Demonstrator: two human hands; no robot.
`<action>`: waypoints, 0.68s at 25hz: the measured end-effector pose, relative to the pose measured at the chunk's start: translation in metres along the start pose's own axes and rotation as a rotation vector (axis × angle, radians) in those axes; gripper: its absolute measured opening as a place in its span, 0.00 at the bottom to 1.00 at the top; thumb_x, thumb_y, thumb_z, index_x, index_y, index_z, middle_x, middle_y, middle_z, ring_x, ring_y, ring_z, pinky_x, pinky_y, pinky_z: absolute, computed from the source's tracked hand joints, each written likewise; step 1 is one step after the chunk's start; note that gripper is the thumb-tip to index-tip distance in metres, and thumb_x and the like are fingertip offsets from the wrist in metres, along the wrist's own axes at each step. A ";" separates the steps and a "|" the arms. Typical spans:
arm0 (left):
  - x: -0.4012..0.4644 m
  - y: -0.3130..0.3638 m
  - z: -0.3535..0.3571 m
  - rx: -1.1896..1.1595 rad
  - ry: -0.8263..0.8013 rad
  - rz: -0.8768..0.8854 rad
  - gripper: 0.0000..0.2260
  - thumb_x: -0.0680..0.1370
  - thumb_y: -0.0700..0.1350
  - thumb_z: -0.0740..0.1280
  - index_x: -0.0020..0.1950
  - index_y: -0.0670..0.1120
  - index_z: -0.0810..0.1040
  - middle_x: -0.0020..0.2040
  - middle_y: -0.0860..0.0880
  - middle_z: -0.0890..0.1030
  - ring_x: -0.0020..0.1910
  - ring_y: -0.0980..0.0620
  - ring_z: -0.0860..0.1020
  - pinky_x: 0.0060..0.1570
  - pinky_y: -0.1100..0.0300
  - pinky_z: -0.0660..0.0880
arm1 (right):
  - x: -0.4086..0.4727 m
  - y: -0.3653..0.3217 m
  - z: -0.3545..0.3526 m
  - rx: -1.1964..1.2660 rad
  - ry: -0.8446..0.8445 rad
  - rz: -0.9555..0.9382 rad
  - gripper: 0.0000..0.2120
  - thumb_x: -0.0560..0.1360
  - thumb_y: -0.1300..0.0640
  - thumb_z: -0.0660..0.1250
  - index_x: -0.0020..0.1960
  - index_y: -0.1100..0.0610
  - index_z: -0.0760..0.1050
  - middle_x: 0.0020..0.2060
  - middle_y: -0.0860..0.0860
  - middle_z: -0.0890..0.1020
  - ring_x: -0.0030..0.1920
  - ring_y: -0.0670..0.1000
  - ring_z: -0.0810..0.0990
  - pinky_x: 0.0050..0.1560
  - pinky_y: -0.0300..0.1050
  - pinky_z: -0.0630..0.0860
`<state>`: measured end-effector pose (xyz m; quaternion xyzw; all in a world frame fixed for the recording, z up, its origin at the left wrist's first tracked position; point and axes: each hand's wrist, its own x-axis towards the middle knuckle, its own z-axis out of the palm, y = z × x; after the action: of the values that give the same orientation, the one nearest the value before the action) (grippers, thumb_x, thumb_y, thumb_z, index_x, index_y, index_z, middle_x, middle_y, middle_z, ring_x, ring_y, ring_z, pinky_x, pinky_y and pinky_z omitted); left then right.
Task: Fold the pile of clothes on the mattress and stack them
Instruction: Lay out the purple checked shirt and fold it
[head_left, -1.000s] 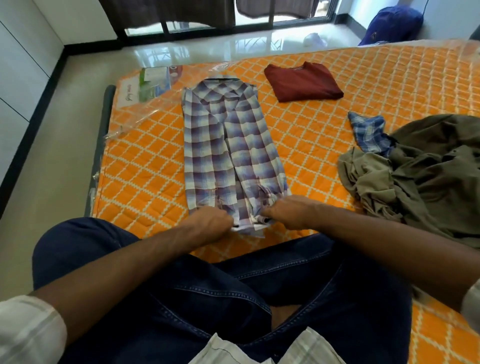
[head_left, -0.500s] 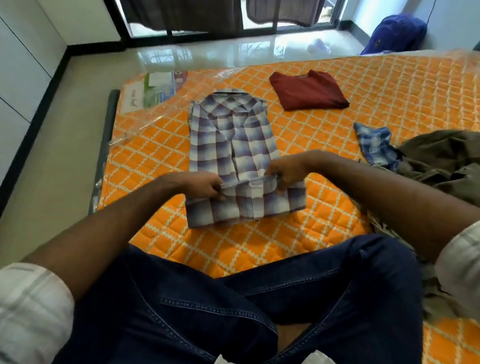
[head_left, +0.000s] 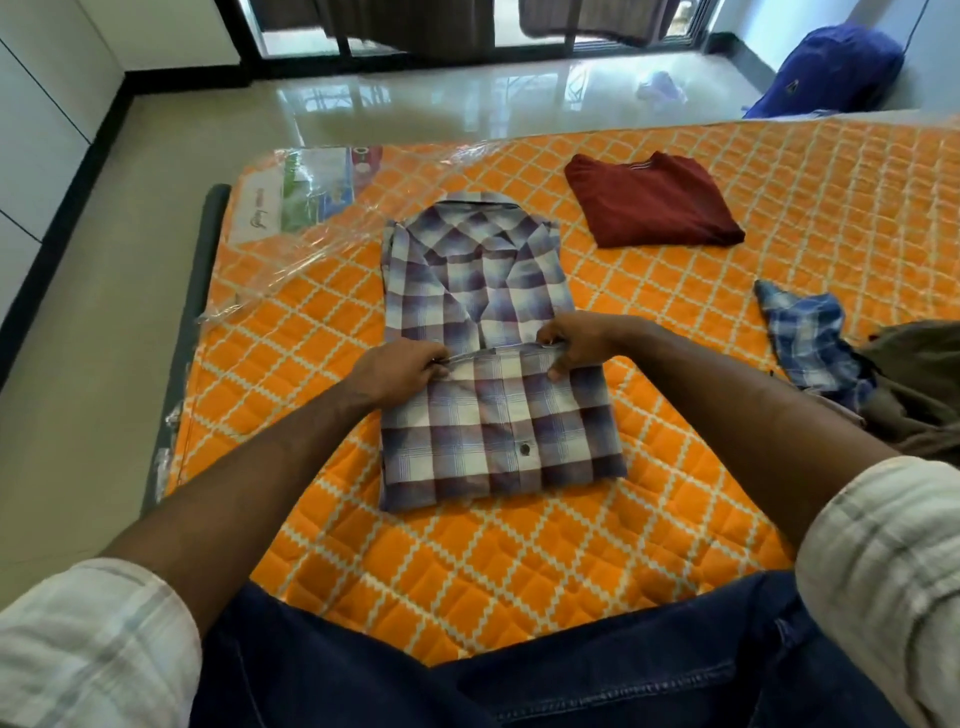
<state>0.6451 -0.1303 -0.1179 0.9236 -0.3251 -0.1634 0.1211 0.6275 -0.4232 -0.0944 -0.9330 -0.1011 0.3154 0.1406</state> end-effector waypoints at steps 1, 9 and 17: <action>0.002 -0.005 0.008 0.013 0.031 0.020 0.09 0.84 0.47 0.61 0.58 0.45 0.77 0.53 0.45 0.82 0.48 0.46 0.78 0.41 0.55 0.68 | 0.005 0.005 0.004 0.015 0.016 0.011 0.22 0.75 0.52 0.75 0.65 0.59 0.76 0.58 0.55 0.80 0.54 0.54 0.77 0.52 0.47 0.71; -0.004 -0.004 0.035 0.298 0.428 -0.149 0.14 0.77 0.50 0.69 0.59 0.47 0.75 0.55 0.46 0.76 0.52 0.43 0.75 0.47 0.46 0.72 | -0.005 0.022 0.045 0.136 0.533 0.245 0.23 0.75 0.56 0.74 0.67 0.56 0.71 0.62 0.55 0.74 0.62 0.58 0.74 0.56 0.53 0.75; -0.086 0.078 0.079 0.401 -0.258 0.008 0.42 0.80 0.60 0.61 0.81 0.46 0.36 0.82 0.42 0.41 0.80 0.36 0.43 0.75 0.31 0.52 | -0.073 -0.014 0.153 -0.301 0.191 -0.185 0.50 0.77 0.34 0.62 0.82 0.51 0.32 0.80 0.54 0.32 0.79 0.57 0.30 0.77 0.57 0.31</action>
<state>0.5080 -0.1438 -0.1452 0.8993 -0.3675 -0.2118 -0.1069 0.4749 -0.3998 -0.1658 -0.9559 -0.2186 0.1927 0.0370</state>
